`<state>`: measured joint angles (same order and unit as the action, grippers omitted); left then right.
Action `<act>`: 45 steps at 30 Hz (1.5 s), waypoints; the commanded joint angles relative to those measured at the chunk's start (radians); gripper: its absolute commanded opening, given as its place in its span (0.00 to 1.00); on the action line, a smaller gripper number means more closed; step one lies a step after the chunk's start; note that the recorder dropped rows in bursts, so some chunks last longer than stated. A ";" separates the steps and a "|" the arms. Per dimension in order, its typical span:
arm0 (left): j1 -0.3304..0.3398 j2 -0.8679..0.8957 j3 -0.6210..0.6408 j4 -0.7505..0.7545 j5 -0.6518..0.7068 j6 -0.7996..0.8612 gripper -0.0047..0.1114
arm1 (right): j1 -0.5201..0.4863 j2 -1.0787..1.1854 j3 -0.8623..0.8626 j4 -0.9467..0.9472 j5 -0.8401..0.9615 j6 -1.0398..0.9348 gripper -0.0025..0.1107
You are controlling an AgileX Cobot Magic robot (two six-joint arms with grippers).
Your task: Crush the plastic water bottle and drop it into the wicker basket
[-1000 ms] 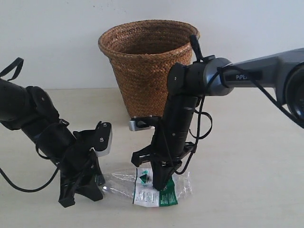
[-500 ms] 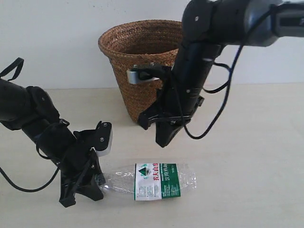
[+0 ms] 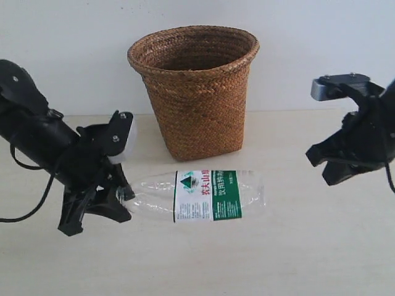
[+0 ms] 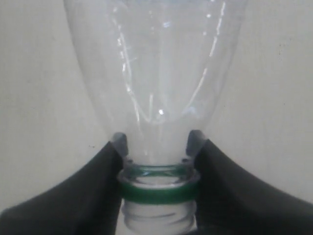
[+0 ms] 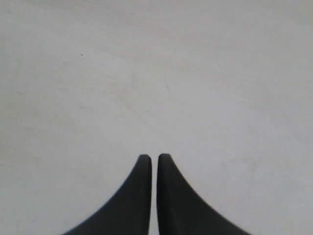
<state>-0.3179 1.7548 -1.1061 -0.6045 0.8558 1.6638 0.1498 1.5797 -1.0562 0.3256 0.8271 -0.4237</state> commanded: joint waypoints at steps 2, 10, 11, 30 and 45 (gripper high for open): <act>-0.006 -0.094 -0.096 -0.008 0.080 -0.040 0.08 | -0.040 -0.011 0.148 0.001 -0.193 -0.020 0.02; -0.006 -0.077 -0.332 -0.008 -0.197 -0.144 0.08 | -0.040 -0.011 0.230 0.009 -0.343 -0.061 0.02; -0.006 -0.050 -0.359 -0.017 -0.385 -0.173 0.08 | -0.040 -0.011 0.230 0.009 -0.354 -0.061 0.02; 0.008 0.038 -0.432 -0.062 -0.547 -0.204 0.59 | -0.036 -0.011 0.230 0.070 -0.409 -0.078 0.02; 0.122 -0.048 -0.432 0.373 0.110 -0.828 0.08 | -0.008 -0.011 -0.053 0.072 -0.100 -0.037 0.02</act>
<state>-0.2078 1.7167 -1.5333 -0.3099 0.8253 0.9662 0.1395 1.5793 -1.0461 0.4349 0.6403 -0.4844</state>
